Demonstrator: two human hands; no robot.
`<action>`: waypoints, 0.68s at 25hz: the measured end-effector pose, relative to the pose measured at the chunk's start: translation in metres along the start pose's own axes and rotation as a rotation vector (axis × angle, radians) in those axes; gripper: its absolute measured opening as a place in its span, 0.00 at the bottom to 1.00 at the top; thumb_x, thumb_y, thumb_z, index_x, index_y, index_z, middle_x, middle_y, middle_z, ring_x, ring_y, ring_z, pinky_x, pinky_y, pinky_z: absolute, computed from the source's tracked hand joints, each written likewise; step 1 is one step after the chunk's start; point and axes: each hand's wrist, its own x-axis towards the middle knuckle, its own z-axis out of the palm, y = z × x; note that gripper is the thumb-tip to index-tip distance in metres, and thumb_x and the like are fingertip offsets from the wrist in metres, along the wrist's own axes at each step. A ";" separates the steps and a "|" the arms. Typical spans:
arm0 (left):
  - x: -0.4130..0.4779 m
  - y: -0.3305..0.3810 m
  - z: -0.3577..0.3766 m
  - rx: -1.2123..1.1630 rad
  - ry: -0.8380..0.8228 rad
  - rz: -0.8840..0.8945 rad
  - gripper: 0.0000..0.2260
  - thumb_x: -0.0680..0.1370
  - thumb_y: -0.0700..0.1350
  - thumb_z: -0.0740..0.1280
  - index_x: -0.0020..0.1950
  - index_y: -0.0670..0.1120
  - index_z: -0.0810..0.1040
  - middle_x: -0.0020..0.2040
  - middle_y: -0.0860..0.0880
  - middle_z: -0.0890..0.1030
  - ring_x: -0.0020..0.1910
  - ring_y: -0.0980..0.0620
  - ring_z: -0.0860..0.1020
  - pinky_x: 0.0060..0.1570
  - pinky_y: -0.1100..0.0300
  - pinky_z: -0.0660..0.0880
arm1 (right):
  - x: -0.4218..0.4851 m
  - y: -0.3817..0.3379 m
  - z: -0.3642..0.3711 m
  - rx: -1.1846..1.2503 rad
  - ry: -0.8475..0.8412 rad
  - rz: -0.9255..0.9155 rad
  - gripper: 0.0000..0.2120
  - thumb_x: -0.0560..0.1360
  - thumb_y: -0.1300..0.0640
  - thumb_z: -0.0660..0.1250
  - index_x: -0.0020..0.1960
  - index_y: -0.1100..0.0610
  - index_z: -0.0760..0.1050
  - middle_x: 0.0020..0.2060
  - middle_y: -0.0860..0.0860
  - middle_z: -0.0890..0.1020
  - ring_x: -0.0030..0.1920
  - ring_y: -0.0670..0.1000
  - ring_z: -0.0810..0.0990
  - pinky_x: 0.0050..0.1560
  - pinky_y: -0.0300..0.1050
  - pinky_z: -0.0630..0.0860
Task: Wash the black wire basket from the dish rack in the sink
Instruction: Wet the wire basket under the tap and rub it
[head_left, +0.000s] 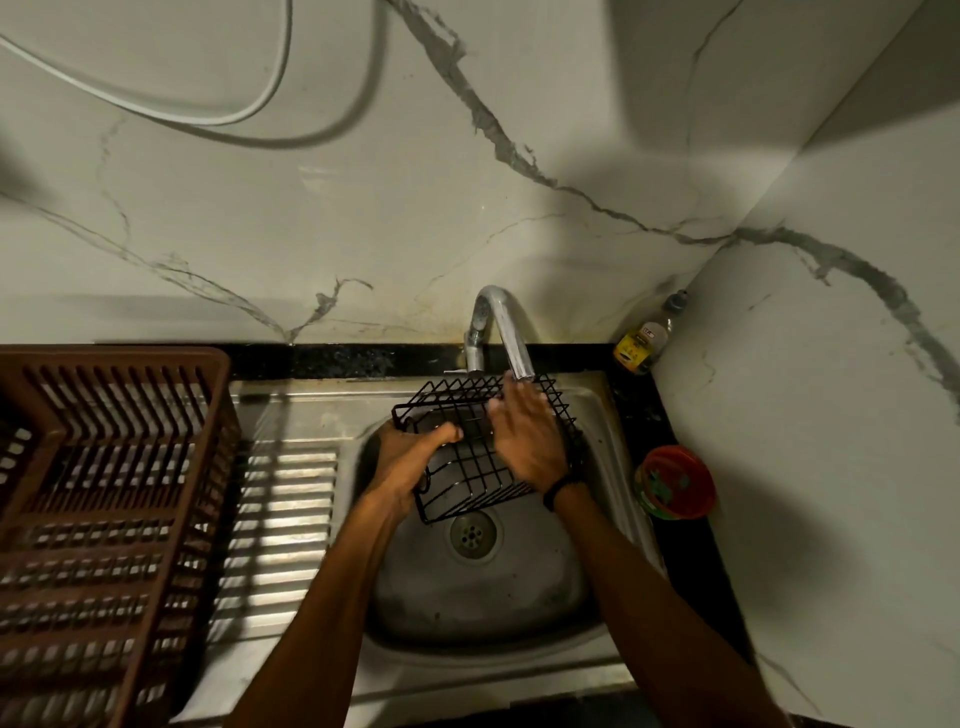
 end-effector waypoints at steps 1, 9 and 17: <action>-0.001 0.001 0.001 0.025 -0.010 0.006 0.32 0.62 0.52 0.81 0.64 0.45 0.79 0.51 0.47 0.86 0.44 0.54 0.85 0.36 0.56 0.82 | 0.008 0.000 -0.004 0.033 0.027 0.124 0.29 0.84 0.45 0.45 0.80 0.57 0.46 0.79 0.55 0.48 0.79 0.52 0.45 0.78 0.51 0.40; 0.003 -0.005 0.005 0.048 -0.031 0.031 0.33 0.66 0.43 0.82 0.65 0.44 0.69 0.52 0.50 0.80 0.49 0.55 0.78 0.42 0.63 0.73 | 0.019 -0.011 0.002 0.071 0.034 0.039 0.27 0.84 0.44 0.42 0.76 0.56 0.62 0.76 0.55 0.62 0.78 0.54 0.53 0.78 0.55 0.47; 0.007 -0.011 0.005 0.139 -0.049 0.080 0.39 0.66 0.41 0.81 0.72 0.43 0.65 0.57 0.51 0.78 0.51 0.59 0.76 0.41 0.68 0.70 | 0.016 0.002 0.001 0.089 0.273 -0.094 0.17 0.84 0.53 0.50 0.55 0.56 0.77 0.54 0.53 0.80 0.55 0.48 0.75 0.68 0.53 0.68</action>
